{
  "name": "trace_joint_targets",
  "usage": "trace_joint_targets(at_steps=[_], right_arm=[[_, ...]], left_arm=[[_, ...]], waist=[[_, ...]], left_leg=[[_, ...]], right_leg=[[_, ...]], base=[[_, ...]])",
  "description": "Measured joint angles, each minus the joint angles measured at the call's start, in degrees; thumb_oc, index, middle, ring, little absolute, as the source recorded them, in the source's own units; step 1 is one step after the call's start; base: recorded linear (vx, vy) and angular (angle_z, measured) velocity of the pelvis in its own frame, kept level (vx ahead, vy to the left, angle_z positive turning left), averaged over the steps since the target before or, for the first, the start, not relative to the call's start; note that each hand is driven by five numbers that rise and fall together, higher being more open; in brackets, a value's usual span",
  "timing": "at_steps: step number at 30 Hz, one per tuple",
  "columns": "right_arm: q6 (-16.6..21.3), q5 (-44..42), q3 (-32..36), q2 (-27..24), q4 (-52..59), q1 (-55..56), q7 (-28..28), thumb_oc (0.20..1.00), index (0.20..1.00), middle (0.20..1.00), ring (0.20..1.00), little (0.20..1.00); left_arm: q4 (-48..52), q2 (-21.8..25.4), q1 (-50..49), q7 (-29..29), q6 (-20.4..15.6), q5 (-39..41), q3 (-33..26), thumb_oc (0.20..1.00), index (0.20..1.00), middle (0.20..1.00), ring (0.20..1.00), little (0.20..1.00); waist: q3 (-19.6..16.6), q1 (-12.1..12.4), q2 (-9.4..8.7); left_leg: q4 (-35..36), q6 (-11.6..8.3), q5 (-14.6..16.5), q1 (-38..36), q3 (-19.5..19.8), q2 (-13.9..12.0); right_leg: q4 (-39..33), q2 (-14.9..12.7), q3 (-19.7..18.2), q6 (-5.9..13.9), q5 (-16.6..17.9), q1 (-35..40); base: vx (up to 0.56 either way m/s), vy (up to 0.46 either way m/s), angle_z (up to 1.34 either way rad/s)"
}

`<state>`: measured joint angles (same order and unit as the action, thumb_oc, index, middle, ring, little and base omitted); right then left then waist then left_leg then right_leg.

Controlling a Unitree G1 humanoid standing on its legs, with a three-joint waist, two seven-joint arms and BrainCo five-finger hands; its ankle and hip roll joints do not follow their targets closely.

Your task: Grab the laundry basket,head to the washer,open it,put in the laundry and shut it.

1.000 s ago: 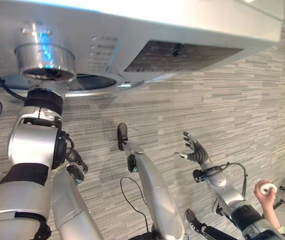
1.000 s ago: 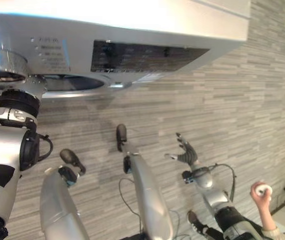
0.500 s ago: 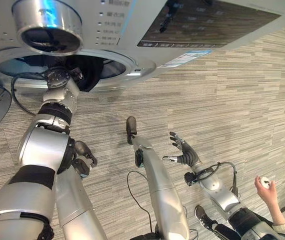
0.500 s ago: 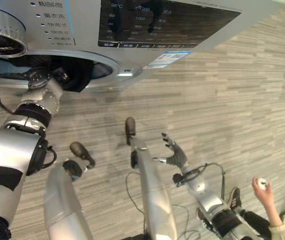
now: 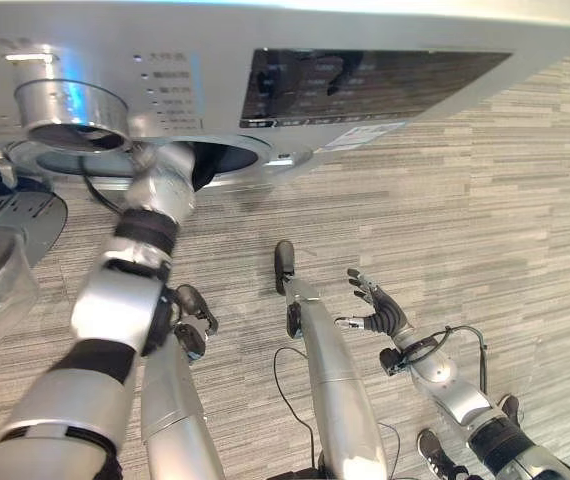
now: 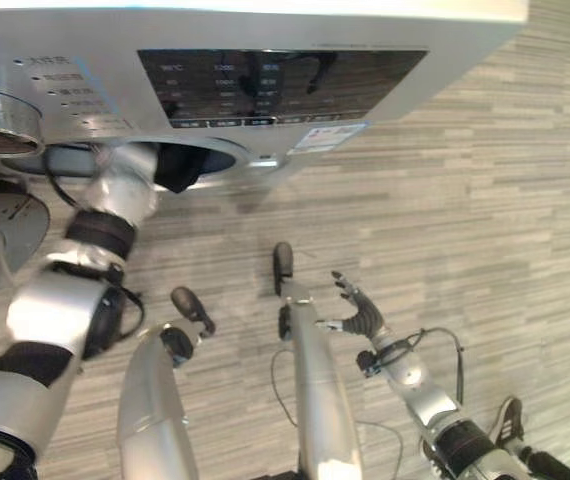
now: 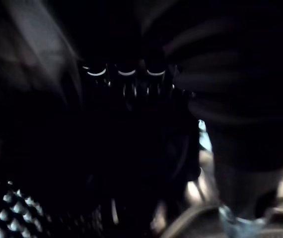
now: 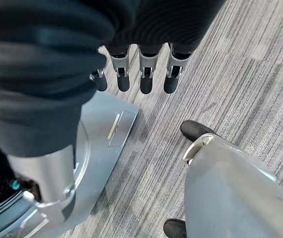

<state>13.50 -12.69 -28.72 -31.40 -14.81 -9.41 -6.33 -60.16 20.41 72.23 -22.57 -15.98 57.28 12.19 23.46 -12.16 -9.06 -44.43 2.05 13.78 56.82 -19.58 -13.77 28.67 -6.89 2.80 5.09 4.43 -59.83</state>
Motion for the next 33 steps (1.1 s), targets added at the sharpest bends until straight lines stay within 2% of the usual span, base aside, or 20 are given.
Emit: trace_joint_targets(at_steps=[2, 3, 6, 8, 11, 18, 27, 31, 33], right_arm=[[0.0, 0.1, -0.3, -0.1, -0.5, -0.1, 0.0, 1.0, 1.0, 1.0, 1.0, 1.0], [0.0, 0.1, -0.3, -0.2, -1.1, -0.1, -0.1, 1.0, 1.0, 1.0, 1.0, 1.0], [0.0, 0.1, -0.3, -1.7, -1.2, 0.1, 0.0, 1.0, 1.0, 1.0, 1.0, 1.0], [0.0, 0.1, -0.1, -2.9, -1.2, 0.3, 0.1, 1.0, 1.0, 1.0, 1.0, 1.0], [0.1, 0.1, 0.1, -3.2, -0.9, 0.2, 0.2, 1.0, 1.0, 1.0, 1.0, 1.0], [0.2, 0.1, -0.1, -3.1, -1.3, -0.7, 0.1, 1.0, 1.0, 1.0, 1.0, 1.0], [0.3, 0.1, -0.3, -3.1, -1.3, -1.9, 0.1, 1.0, 1.0, 1.0, 1.0, 1.0], [0.3, 0.0, -0.2, -3.1, -1.3, -2.1, 0.0, 1.0, 1.0, 1.0, 1.0, 1.0], [0.3, 0.1, 0.1, -3.1, -1.6, -1.9, -0.4, 1.0, 1.0, 1.0, 1.0, 1.0]], left_arm=[[-7.7, 1.9, 3.1, -1.1, 1.7, -2.5, 1.0, 1.0, 1.0, 1.0, 1.0, 1.0], [-13.5, 4.2, 5.2, -0.8, 3.3, -5.5, 4.2, 1.0, 1.0, 1.0, 1.0, 1.0], [-20.3, 8.8, 6.8, 0.8, 8.9, -15.3, 6.3, 1.0, 1.0, 1.0, 1.0, 1.0], [-21.5, 9.3, 6.6, 1.4, 11.3, -19.8, 6.7, 1.0, 1.0, 1.0, 1.0, 1.0], [-21.4, 7.8, 5.3, 1.8, 13.0, -24.3, 6.5, 1.0, 1.0, 1.0, 1.0, 1.0], [-21.1, -1.5, -0.2, 1.6, 13.6, -26.3, 3.9, 1.0, 1.0, 1.0, 1.0, 1.0], [-19.2, -1.4, -0.5, 1.3, 13.5, -25.9, 3.7, 1.0, 1.0, 1.0, 1.0, 1.0], [-18.5, -1.6, 1.8, 1.0, 12.3, -19.1, 0.8, 1.0, 1.0, 1.0, 1.0, 1.0], [-14.6, -1.4, 3.1, 0.9, 10.4, -12.9, -3.5, 1.0, 1.0, 1.0, 1.0, 1.0]], waist=[[0.0, -0.6, 0.07], [0.0, -0.9, 0.07], [0.2, -1.4, 0.34], [0.4, -1.1, 0.69], [0.6, -0.9, 0.87], [0.7, -0.3, 1.09], [0.9, -0.4, 0.76], [1.4, -1.2, -0.02], [1.4, -1.8, -0.19]], left_leg=[[0.2, -0.2, -0.1, 0.1, -0.2, -0.3], [0.2, -0.23, -0.1, 0.1, -0.3, -0.7], [0.7, -0.77, -0.5, 0.1, -0.3, -1.2], [0.9, -1.13, -0.7, 0.2, -0.1, -1.4], [2.3, -1.39, -1.6, 0.2, 0.4, -0.8], [5.0, -1.55, -3.2, 0.1, 1.5, 0.8], [4.6, -1.55, -3.2, 0.4, 1.8, 1.0], [3.6, -1.38, -2.8, 1.7, 2.4, 0.8], [2.4, -1.18, -2.4, 3.6, 3.0, 0.5]], right_leg=[[-0.3, 0.2, 0.0, -0.33, 0.1, -0.2], [-0.8, 0.7, -0.1, -0.37, 0.2, -0.2], [-1.5, 1.2, -0.3, -0.62, 0.5, -0.2], [-1.5, 1.4, 0.0, -0.68, 0.4, -0.2], [-1.7, 0.9, 0.7, -0.91, 0.3, -0.2], [-2.1, -0.1, 1.8, -1.62, 0.3, 0.0], [-1.8, -0.5, 2.3, -1.43, -0.2, 0.1], [-1.7, -0.4, 2.5, -1.36, -0.3, -0.4], [-1.5, -0.1, 2.6, -1.18, -0.3, -1.6]], base=[[-0.04, -0.016, -0.1], [-0.03, -0.014, -0.14], [-0.02, -0.023, -0.08], [-0.03, -0.036, 0.01], [-0.03, -0.034, 0.14], [-0.02, -0.014, 0.13], [0.0, 0.003, 0.02], [0.04, 0.035, 0.01], [0.03, 0.044, -0.02]])
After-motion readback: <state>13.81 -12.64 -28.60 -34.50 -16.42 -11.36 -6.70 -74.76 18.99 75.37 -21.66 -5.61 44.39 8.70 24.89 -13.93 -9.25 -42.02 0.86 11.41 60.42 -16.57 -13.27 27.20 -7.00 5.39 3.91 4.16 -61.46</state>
